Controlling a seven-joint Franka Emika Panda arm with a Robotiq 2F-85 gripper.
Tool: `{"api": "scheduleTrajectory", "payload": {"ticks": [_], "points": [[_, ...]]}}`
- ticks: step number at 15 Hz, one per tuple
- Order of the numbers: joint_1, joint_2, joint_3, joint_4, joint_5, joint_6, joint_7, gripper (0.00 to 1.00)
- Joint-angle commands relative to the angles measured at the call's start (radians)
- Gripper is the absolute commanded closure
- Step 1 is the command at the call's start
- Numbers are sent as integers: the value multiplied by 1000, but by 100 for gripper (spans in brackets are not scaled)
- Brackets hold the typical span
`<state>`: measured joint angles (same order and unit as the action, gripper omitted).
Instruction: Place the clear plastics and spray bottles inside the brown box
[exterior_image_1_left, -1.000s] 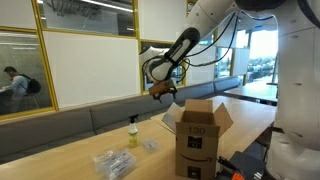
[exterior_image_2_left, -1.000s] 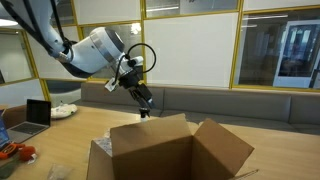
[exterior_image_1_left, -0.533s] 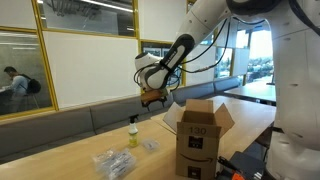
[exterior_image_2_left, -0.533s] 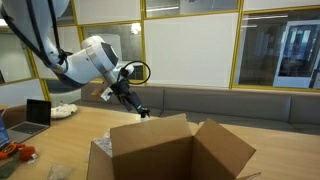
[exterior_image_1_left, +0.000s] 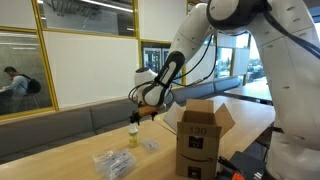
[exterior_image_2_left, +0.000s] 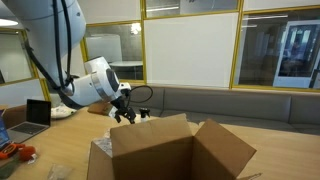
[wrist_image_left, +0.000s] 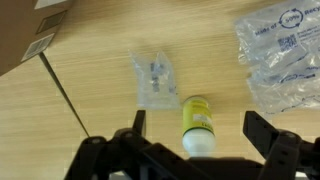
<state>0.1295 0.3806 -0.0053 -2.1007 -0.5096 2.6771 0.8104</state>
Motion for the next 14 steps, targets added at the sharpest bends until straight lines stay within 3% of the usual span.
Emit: {"api": "scheduleTrajectory", "payload": {"ticks": [1, 8, 14], "points": [[-1, 130, -25, 47, 85, 92, -166, 0], [24, 360, -70, 226, 259, 0, -412, 0], [69, 487, -111, 393, 259, -103, -460, 0]]}}
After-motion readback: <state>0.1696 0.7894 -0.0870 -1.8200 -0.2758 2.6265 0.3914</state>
